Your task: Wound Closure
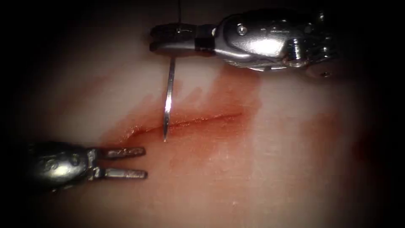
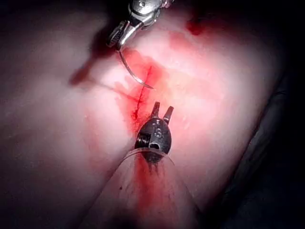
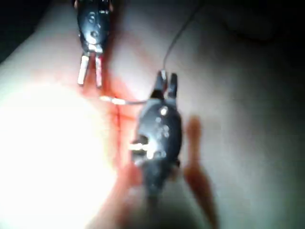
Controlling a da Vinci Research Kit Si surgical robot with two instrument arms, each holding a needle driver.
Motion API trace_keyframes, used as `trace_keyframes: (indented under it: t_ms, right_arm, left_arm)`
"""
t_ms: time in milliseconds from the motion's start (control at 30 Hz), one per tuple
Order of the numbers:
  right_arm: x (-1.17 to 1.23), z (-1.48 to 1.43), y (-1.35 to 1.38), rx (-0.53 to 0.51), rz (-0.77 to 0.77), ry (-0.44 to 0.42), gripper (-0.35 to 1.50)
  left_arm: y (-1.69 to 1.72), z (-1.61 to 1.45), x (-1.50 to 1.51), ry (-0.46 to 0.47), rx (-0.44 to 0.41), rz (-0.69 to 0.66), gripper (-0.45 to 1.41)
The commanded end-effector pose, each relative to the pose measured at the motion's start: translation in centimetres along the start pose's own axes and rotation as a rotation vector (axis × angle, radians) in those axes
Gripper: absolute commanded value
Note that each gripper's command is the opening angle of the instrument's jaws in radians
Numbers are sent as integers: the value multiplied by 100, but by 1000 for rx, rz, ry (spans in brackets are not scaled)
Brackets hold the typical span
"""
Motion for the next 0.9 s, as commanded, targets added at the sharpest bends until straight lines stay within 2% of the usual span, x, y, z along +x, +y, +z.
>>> trace_keyframes:
  t_ms: [33, 500, 900]
  right_arm:
    - [-4, 10, 7, 9, -29, -2, -35]
    - [-8, 28, 22, 40, -281, -57, -35]
    - [-4, 40, 19, 35, -358, -49, -35]
  left_arm:
    - [3, 10, -5, 0, -4, -2, 19]
    - [-1, 32, -29, -21, -28, -13, 12]
    - [-2, 42, -48, -36, -41, -12, 11]
